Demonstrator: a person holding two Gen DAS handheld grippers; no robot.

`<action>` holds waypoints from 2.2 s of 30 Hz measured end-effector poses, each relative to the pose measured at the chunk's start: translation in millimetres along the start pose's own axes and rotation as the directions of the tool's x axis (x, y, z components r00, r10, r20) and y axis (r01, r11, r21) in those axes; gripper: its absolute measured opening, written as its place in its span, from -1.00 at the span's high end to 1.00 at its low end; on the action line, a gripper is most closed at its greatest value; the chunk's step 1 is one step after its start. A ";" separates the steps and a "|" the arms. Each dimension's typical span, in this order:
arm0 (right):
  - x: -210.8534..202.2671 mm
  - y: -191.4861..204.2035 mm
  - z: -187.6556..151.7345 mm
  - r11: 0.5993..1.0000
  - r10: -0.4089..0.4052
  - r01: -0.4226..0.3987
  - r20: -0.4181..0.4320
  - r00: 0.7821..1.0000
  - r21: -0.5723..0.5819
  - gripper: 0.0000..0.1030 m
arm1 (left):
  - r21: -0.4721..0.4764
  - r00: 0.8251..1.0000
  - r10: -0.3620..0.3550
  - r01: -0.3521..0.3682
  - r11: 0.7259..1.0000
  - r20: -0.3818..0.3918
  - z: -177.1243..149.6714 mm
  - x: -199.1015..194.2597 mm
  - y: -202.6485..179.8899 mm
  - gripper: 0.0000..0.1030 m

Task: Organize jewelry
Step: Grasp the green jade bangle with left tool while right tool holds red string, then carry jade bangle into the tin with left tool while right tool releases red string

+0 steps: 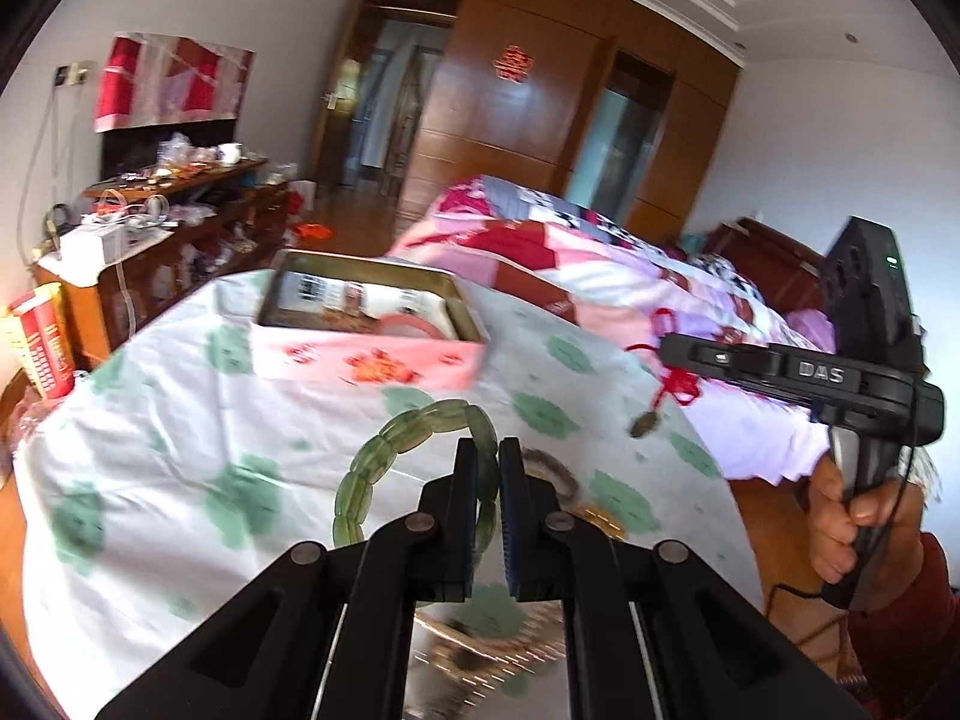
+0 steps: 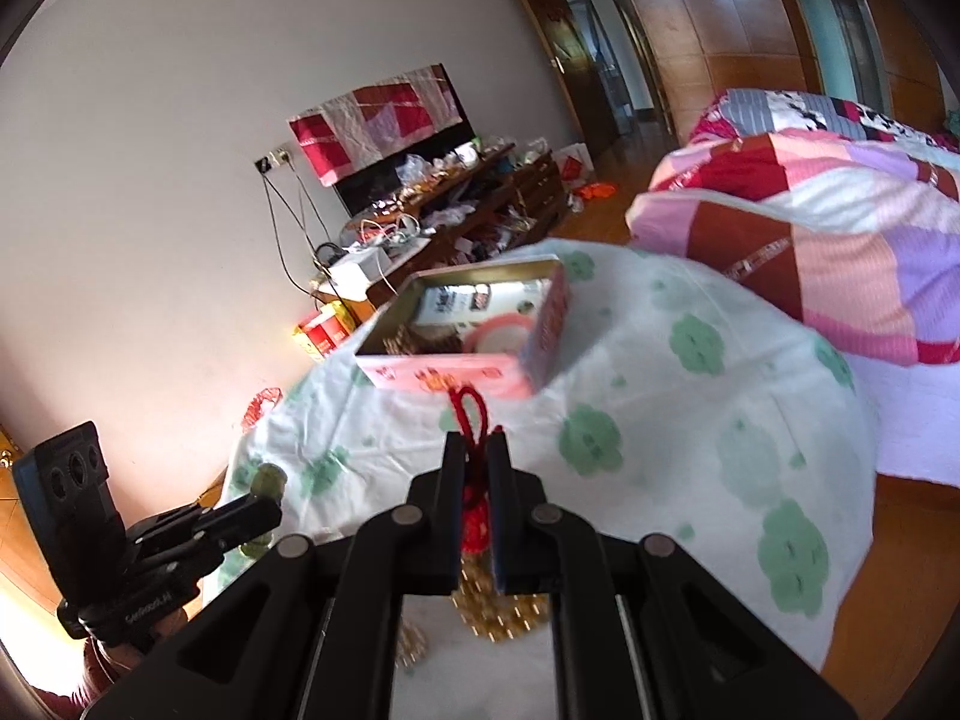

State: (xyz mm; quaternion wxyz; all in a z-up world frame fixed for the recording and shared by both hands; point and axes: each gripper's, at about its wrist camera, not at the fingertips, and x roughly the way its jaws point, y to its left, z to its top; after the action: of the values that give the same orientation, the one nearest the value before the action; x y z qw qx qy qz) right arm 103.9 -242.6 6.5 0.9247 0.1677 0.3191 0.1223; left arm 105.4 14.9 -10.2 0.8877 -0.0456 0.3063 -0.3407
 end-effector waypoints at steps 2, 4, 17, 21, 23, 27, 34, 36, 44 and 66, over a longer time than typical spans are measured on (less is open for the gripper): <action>5.9 4.8 7.0 1.000 0.012 -0.012 0.007 1.000 -0.007 0.80 | -0.023 1.000 0.013 -0.013 1.000 0.007 4.2 2.3 9.7 0.89; 12.9 8.2 13.2 1.000 0.025 -0.025 0.011 1.000 -0.009 0.80 | -0.035 1.000 0.025 -0.025 0.999 0.013 8.3 6.8 16.5 0.89; 67.0 22.2 53.9 0.996 0.084 -0.085 0.016 0.996 0.008 0.80 | -0.002 0.996 0.058 -0.058 0.998 0.061 55.0 41.5 40.7 0.89; 88.2 19.4 65.1 0.996 0.087 -0.087 0.014 0.996 0.026 0.80 | 0.032 0.994 0.069 -0.072 0.997 0.080 74.0 60.1 46.1 0.89; 101.2 15.5 71.9 0.996 0.085 -0.086 0.009 0.996 0.034 0.80 | 0.035 0.994 0.080 -0.083 0.996 0.078 82.4 71.3 51.5 0.89; 124.2 3.2 81.1 0.992 0.096 -0.096 -0.002 0.995 0.078 0.80 | 0.030 0.994 0.091 -0.093 0.995 0.067 95.2 101.2 66.8 0.89; 174.0 -14.4 84.9 0.983 0.120 -0.110 -0.059 0.991 0.145 0.80 | 0.019 0.989 0.150 -0.149 0.989 -0.001 100.0 153.1 90.3 0.89; 182.4 -17.0 82.8 0.983 0.122 -0.109 -0.076 0.990 0.150 0.74 | 0.014 0.984 0.177 -0.177 0.984 -0.021 97.9 160.5 94.7 0.88; 180.0 -14.0 74.7 0.994 0.069 -0.065 -0.041 0.997 0.086 0.68 | -0.006 0.968 0.227 -0.229 0.974 -0.103 86.3 177.6 103.9 0.68; 141.6 -12.2 75.0 0.990 0.009 -0.012 0.023 1.000 0.142 -0.02 | 0.039 0.908 0.418 -0.417 0.908 -0.014 82.0 125.8 78.6 -0.19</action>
State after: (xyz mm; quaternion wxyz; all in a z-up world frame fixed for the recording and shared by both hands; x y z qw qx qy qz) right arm 261.3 -224.0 -20.5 0.9133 0.2362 0.3156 0.1022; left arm 270.9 -15.2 -31.2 0.9373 0.0402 0.3126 -0.1487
